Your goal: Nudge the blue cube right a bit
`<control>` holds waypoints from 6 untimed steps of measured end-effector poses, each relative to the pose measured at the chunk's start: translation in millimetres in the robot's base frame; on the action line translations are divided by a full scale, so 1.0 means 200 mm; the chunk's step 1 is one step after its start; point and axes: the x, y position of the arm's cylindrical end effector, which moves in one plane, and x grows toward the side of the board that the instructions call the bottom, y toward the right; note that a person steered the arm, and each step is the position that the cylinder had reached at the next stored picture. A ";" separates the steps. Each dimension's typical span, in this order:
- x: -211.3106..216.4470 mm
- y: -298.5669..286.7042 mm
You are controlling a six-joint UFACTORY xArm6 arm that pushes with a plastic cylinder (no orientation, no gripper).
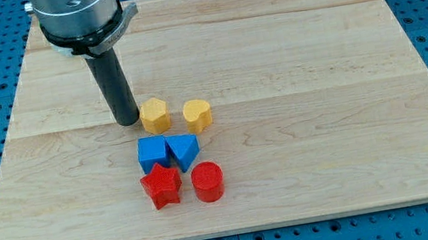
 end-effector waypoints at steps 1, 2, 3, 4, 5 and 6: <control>0.00 -0.02; 0.00 -0.08; 0.02 -0.24; 0.26 -0.30; 0.43 -0.14; 0.43 0.00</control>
